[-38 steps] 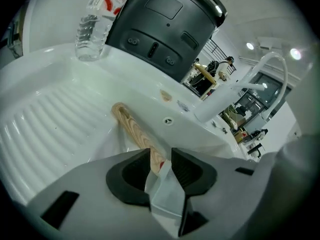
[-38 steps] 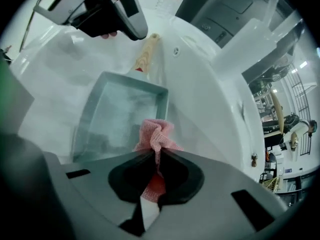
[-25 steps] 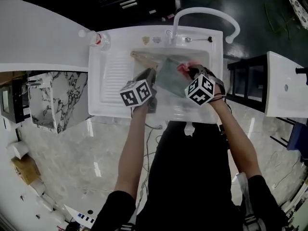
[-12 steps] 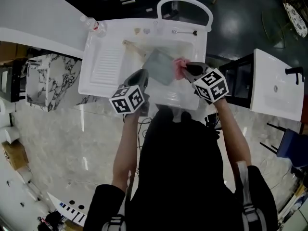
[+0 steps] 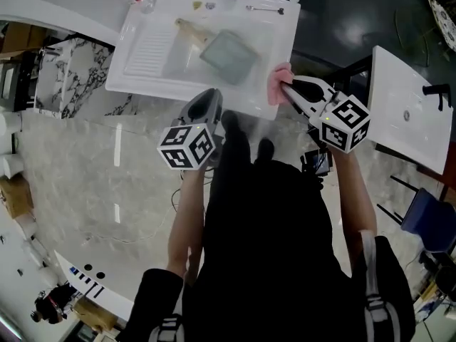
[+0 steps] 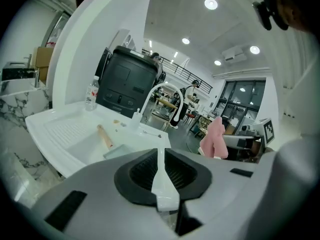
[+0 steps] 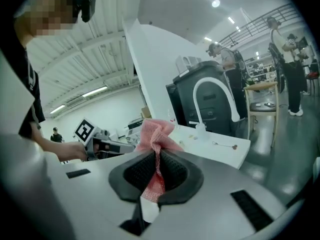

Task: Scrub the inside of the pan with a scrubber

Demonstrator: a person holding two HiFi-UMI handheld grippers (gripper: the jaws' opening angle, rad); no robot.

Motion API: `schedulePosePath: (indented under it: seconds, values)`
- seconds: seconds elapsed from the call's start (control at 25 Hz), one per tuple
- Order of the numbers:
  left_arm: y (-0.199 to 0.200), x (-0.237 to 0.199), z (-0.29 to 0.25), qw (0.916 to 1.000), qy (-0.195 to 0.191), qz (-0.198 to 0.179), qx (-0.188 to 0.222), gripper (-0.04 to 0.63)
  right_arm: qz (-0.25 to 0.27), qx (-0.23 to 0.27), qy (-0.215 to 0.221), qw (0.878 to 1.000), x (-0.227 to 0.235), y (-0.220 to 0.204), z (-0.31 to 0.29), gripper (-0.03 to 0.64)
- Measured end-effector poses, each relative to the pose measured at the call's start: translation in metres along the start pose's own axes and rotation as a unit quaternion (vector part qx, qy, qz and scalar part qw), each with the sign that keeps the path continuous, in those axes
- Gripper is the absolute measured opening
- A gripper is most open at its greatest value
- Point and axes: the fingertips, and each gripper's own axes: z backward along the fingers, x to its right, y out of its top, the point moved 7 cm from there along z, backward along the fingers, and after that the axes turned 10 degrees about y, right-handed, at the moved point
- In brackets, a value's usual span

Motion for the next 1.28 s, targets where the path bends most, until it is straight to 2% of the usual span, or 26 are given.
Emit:
schedulePosePath:
  seconds: [0.2,0.36,0.44,0.76,0.96,1.28]
  values:
    - [-0.003,0.028,0.048,0.9988,-0.008,-0.009,0.048,0.064,0.028,0.050,0.021,0.998,-0.041,0.018,0.025,0.037]
    - [0.008,0.047,0.081,0.9957,-0.022,-0.023,0.087,0.063,0.073,0.048,0.032,0.996,-0.076,0.030,0.036,0.035]
    - [0.013,0.054,0.094,0.9945,-0.026,-0.028,0.098,0.060,0.077,0.048,0.038,0.995,-0.089,0.031,0.039,0.034]
    - [0.024,0.056,0.143,0.9900,-0.018,-0.069,0.122,0.060,0.074,0.054,0.029,0.995,-0.108,0.032,0.037,0.034]
    - [0.025,0.056,0.151,0.9887,-0.005,-0.078,0.128,0.060,0.077,0.047,0.027,0.996,-0.109,0.030,0.039,0.034]
    - [0.018,0.061,0.149,0.9887,-0.012,-0.082,0.125,0.060,0.077,0.043,0.039,0.995,-0.119,0.023,0.039,0.034]
